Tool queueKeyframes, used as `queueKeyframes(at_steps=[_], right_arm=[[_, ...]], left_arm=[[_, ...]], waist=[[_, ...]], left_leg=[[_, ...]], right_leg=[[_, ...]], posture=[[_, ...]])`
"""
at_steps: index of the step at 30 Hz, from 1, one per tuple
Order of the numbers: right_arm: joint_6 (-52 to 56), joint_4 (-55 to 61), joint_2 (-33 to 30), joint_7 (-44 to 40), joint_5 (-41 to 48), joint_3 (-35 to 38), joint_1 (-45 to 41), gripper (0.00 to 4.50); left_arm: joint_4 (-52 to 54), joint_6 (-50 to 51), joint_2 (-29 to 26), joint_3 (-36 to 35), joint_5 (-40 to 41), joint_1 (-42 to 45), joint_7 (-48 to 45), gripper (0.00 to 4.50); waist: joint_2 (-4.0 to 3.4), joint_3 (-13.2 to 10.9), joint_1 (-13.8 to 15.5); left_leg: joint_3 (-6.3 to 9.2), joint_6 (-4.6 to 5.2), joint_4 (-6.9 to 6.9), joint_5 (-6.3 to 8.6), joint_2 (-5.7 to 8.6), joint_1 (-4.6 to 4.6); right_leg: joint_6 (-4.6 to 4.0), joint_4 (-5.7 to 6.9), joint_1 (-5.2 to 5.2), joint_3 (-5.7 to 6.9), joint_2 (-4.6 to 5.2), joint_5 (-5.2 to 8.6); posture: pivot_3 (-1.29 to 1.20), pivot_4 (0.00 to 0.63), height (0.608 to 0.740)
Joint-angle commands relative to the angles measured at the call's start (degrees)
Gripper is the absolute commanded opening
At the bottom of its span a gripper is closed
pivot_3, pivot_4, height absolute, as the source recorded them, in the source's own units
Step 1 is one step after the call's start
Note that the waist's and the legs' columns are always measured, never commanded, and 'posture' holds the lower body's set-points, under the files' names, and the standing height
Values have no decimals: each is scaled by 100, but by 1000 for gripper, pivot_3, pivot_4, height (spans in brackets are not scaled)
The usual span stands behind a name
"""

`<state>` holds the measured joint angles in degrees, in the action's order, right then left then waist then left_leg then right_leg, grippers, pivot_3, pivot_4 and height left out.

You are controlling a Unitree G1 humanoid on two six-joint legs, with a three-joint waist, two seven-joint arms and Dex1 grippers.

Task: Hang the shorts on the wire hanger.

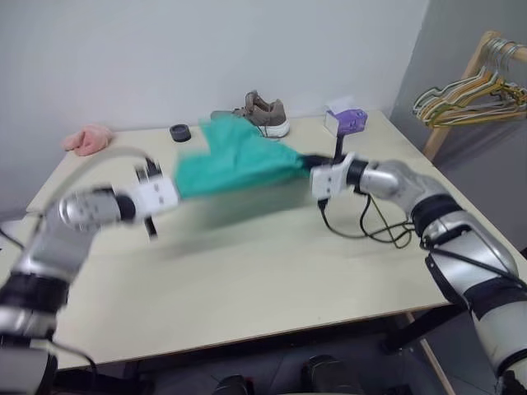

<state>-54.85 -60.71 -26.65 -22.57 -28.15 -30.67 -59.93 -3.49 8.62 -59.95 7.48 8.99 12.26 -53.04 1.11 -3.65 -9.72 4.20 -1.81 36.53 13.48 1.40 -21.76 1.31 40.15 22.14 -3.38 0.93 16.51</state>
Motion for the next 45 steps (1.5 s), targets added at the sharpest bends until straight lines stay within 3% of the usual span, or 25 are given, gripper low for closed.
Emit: queueKeyframes(at_steps=[1,5,10,21,23,26,33,35,40,45], right_arm=[[74,954,-239,-1236,861,184,391,0],[814,2136,-713,-3063,1818,86,1210,0],[1650,3251,-1363,-4298,2297,127,1885,0],[3181,4835,-1866,-5216,2711,224,2763,0],[3303,5005,-1915,-5254,2658,251,2865,590],[3406,5178,-2044,-5371,2598,262,2950,1429],[4029,5774,-2351,-5738,3152,573,3129,3864],[4533,5966,-2319,-5609,3463,876,3245,4463],[5506,5992,-2123,-4541,3774,1897,3555,4463],[6616,6040,-1758,-3012,3864,3033,4052,4463]], left_arm=[[975,982,-457,-798,698,-585,-503,12],[1720,1511,-739,-1015,1143,-1368,-1091,12],[2221,1739,-887,-1055,1351,-1840,-1581,12],[2506,1772,-625,-778,1282,-1927,-1675,12],[2596,1883,-619,-800,1410,-2012,-1734,0],[2701,1976,-638,-860,1505,-2135,-1792,634],[2818,1680,-630,-1082,1561,-2424,-2046,2745],[2813,1732,-484,-1254,1762,-2331,-1990,2783],[2659,1998,459,-1638,2312,-1402,-1145,2783],[2372,2380,1175,-1533,2409,-328,-381,2783]], waist=[[1,0,34],[-7,-5,186],[-8,-6,358],[-9,-6,472],[-10,-7,470],[-10,-7,480],[-11,-8,484],[-10,-8,494],[-10,-9,541],[-4,-5,631]], left_leg=[[12,0,4,0,-1,-8],[54,0,17,1,-3,9],[61,-2,1,4,-1,99],[62,-3,-6,5,-3,102],[59,-4,-7,5,-3,102],[58,-4,-7,5,-3,103],[58,-5,-10,6,-5,103],[58,-6,-10,6,-5,102],[59,-6,-10,6,-3,101],[58,-7,-10,6,-2,96]], right_leg=[[-1,2,3,15,-2,0],[-8,-16,-47,73,-3,5],[-9,-60,-157,89,6,42],[-12,-66,-160,92,6,45],[-12,-67,-160,91,6,45],[-12,-69,-160,92,7,45],[-13,-72,-159,96,7,45],[-13,-73,-160,96,7,45],[-10,-82,-164,99,10,43],[17,-108,-172,96,8,26]], posture=[[-33,0,740],[-47,0,740],[-54,0,740],[-74,0,740],[-74,0,740],[-74,0,740],[-71,0,740],[-71,0,740],[-76,0,740],[-107,0,740]])
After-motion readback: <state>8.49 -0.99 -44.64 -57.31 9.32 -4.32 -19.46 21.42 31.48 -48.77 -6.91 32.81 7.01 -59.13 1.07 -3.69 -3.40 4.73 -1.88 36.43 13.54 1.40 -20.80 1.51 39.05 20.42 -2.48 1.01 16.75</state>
